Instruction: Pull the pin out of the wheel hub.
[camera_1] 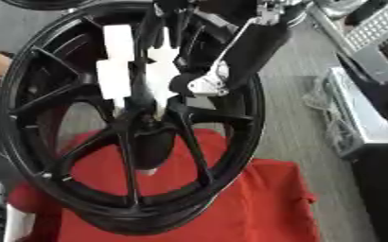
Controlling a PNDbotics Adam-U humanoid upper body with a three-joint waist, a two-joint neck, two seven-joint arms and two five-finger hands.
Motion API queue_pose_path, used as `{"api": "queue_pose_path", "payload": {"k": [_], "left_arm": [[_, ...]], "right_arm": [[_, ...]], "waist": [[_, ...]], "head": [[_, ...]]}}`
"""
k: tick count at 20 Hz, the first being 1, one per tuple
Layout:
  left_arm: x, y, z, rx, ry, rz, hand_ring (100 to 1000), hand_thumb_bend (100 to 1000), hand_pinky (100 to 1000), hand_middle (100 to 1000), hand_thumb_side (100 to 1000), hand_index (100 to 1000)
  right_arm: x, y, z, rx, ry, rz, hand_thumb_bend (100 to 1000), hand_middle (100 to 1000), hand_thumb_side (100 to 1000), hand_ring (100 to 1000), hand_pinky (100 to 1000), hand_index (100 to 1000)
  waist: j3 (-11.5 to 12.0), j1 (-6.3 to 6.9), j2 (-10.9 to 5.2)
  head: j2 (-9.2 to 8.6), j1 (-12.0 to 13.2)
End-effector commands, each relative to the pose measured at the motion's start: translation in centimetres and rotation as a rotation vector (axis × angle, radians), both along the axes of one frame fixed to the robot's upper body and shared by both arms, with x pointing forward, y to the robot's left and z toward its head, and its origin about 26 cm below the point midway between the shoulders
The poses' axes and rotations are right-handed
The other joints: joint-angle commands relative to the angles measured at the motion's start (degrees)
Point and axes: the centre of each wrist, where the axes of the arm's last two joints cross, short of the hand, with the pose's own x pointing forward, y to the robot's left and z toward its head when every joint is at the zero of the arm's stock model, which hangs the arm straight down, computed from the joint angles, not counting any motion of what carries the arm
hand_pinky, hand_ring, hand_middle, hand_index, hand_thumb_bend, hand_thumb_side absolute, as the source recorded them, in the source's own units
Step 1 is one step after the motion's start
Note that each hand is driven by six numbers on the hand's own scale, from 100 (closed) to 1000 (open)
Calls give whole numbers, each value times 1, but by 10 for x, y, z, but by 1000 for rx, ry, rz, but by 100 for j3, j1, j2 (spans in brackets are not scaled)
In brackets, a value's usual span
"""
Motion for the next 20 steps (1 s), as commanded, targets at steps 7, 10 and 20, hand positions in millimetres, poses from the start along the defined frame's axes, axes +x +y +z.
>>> {"api": "queue_pose_path", "payload": {"k": [7, 10, 20], "left_arm": [[-6, 5, 25, 33, -87, -5, 829, 100, 708, 721, 757, 792], [-8, 4, 26, 40, -89, -10, 830, 100, 709, 721, 758, 792], [-10, 3, 26, 41, -85, -8, 831, 100, 709, 721, 762, 791]], "right_arm": [[10, -6, 0, 8, -24, -48, 246, 692, 287, 682, 798, 778], [11, -5, 0, 16, -24, -52, 243, 692, 283, 681, 797, 782], [14, -5, -2, 40, -27, -75, 240, 691, 283, 673, 794, 795]], "waist": [[75, 120, -22], [107, 143, 7], [163, 133, 75]], "head": [[34, -201], [34, -248], [34, -324]]}}
